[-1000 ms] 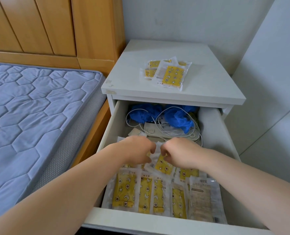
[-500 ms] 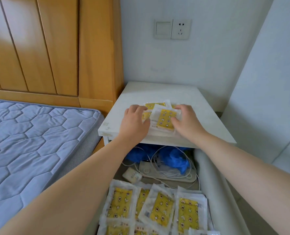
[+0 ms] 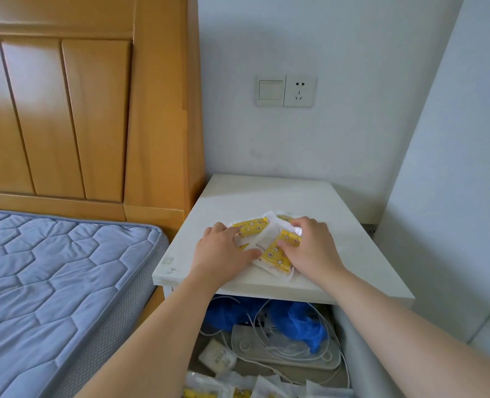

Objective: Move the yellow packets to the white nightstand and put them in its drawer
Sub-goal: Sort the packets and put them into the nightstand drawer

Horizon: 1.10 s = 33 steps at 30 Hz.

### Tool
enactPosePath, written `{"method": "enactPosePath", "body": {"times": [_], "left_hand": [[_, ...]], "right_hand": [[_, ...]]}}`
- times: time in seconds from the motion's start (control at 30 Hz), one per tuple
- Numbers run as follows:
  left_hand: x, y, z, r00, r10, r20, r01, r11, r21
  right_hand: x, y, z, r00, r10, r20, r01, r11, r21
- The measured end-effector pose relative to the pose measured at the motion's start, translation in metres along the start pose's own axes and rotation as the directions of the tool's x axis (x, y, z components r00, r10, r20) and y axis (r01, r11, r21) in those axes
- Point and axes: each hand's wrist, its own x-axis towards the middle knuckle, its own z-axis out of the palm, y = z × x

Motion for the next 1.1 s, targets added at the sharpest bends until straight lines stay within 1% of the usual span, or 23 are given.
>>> {"method": "enactPosePath", "body": {"times": [0.07,0.13,0.17,0.23,0.27,0.3,0.37,0.43,0.47,0.53,0.63,0.73,0.8,0.87,0.93,0.97,1.0,1.03,1.1], "left_hand": [[-0.002,0.001,0.001,0.999,-0.007,-0.039,0.005,0.999,-0.051],[-0.003,0.002,0.0,0.999,0.004,-0.032,-0.005,1.0,-0.028],[-0.003,0.003,0.0,1.0,0.01,-0.012,-0.01,1.0,-0.003],[-0.004,0.004,-0.001,0.999,0.021,0.045,-0.023,0.999,0.045],[-0.004,0.004,-0.001,0.997,0.026,0.07,-0.031,0.998,0.06],[-0.005,0.004,-0.001,0.996,0.029,0.088,-0.035,0.997,0.069],[-0.005,0.003,-0.002,0.995,0.027,0.099,-0.034,0.997,0.068],[-0.004,0.002,-0.002,0.996,0.024,0.088,-0.03,0.998,0.062],[-0.005,0.002,-0.002,0.997,0.03,0.076,-0.035,0.997,0.066],[-0.007,0.003,-0.001,0.997,0.054,0.051,-0.058,0.994,0.093],[-0.009,0.005,0.001,0.995,0.094,0.042,-0.099,0.984,0.149],[-0.009,0.006,0.0,0.993,0.112,0.044,-0.118,0.977,0.18],[-0.01,0.007,0.0,0.992,0.12,0.045,-0.127,0.972,0.197],[-0.01,0.007,-0.001,0.991,0.125,0.042,-0.131,0.97,0.203],[-0.01,0.007,-0.001,0.991,0.132,0.03,-0.135,0.971,0.198],[-0.011,0.007,0.0,0.99,0.136,0.025,-0.139,0.972,0.192],[-0.011,0.007,0.0,0.99,0.139,0.022,-0.141,0.973,0.185],[-0.012,0.006,0.0,0.99,0.138,0.024,-0.14,0.973,0.181],[-0.011,0.006,0.0,0.992,0.124,0.039,-0.129,0.975,0.183]], "right_hand": [[-0.002,-0.003,-0.001,0.996,-0.013,-0.083,0.005,0.996,-0.088],[-0.005,-0.005,-0.003,0.992,-0.037,-0.117,0.017,0.986,-0.167],[-0.005,-0.004,-0.003,0.994,-0.02,-0.105,0.003,0.987,-0.159],[-0.006,-0.003,-0.003,0.999,0.015,-0.032,-0.017,0.997,-0.069],[-0.008,-0.002,-0.003,1.0,-0.007,-0.008,0.006,1.0,-0.014],[-0.009,-0.002,-0.003,0.998,-0.055,-0.018,0.056,0.998,0.031],[-0.01,0.0,-0.002,0.978,-0.166,-0.124,0.175,0.982,0.07],[-0.007,0.003,-0.002,0.96,-0.196,-0.201,0.214,0.974,0.07],[-0.003,0.004,-0.002,0.962,-0.189,-0.198,0.205,0.977,0.066],[0.009,0.005,0.001,0.98,-0.156,-0.126,0.161,0.986,0.031],[0.037,0.004,0.003,0.999,-0.047,0.019,0.048,0.996,-0.081],[0.069,-0.001,0.008,0.974,0.098,0.204,-0.039,0.961,-0.274],[0.084,-0.004,0.014,0.946,0.161,0.282,-0.073,0.951,-0.299],[0.093,-0.007,0.023,0.928,0.177,0.327,-0.09,0.961,-0.263],[0.095,-0.012,0.027,0.928,0.182,0.324,-0.105,0.965,-0.24],[0.096,-0.015,0.026,0.942,0.18,0.282,-0.126,0.972,-0.2],[0.098,-0.016,0.022,0.96,0.174,0.218,-0.151,0.982,-0.115],[0.1,-0.018,0.015,0.975,0.166,0.146,-0.167,0.986,-0.002],[0.108,-0.016,-0.005,0.982,0.19,-0.009,-0.184,0.957,0.225]]}}
